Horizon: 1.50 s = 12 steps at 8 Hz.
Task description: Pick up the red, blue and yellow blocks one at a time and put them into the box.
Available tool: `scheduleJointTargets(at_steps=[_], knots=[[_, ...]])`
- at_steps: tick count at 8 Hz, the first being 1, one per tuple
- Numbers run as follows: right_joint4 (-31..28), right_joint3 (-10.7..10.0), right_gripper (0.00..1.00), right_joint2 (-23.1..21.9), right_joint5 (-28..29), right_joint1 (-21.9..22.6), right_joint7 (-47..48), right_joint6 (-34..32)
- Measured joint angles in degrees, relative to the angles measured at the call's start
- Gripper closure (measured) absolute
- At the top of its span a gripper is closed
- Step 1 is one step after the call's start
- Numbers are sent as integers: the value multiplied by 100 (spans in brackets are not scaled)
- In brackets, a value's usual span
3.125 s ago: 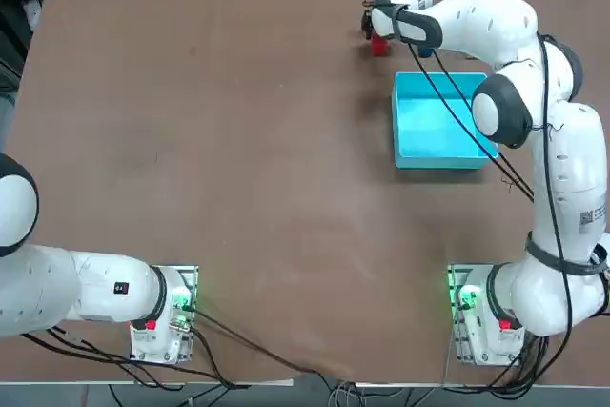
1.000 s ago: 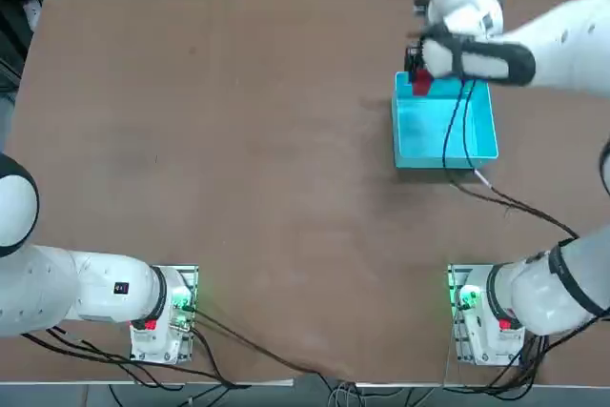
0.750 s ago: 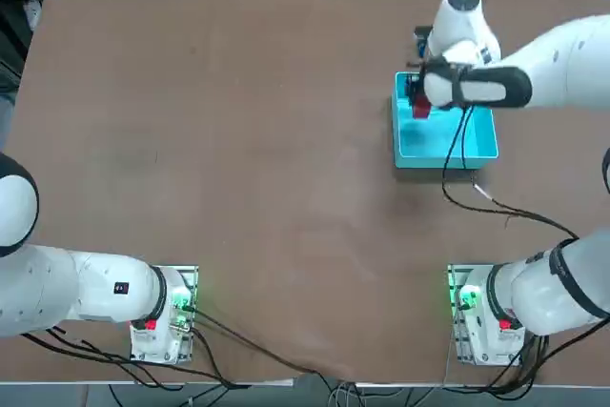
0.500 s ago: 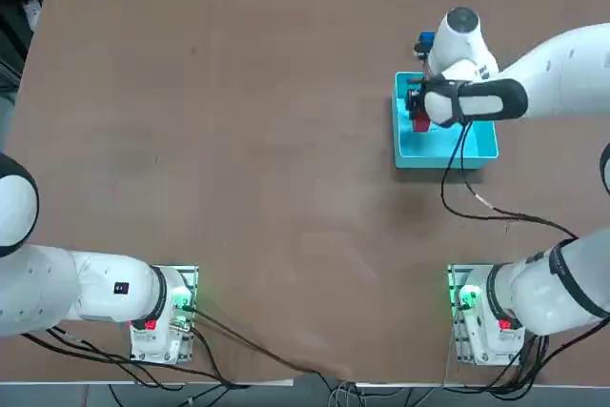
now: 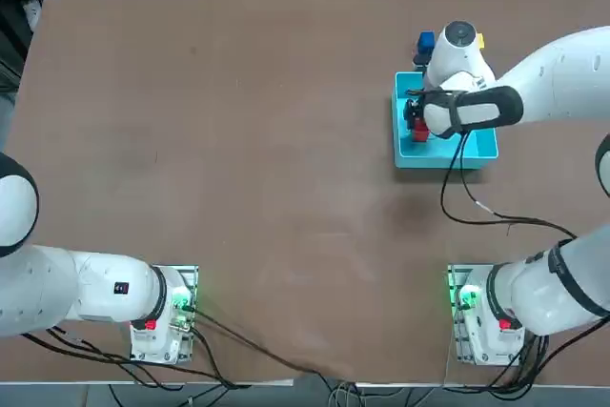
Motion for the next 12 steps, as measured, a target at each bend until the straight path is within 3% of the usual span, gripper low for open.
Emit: scheduleJointTargets(at_steps=[3, 6, 9, 12], knots=[[387, -35, 0, -340, 0, -13, -102, -554], [1942, -97, 1, -66, 0, -289, -439, -1573], [3949, -120, 3, 1400, 1, -702, -657, -1939], [5318, -125, 2, 2918, 1, -1005, -921, -1936]])
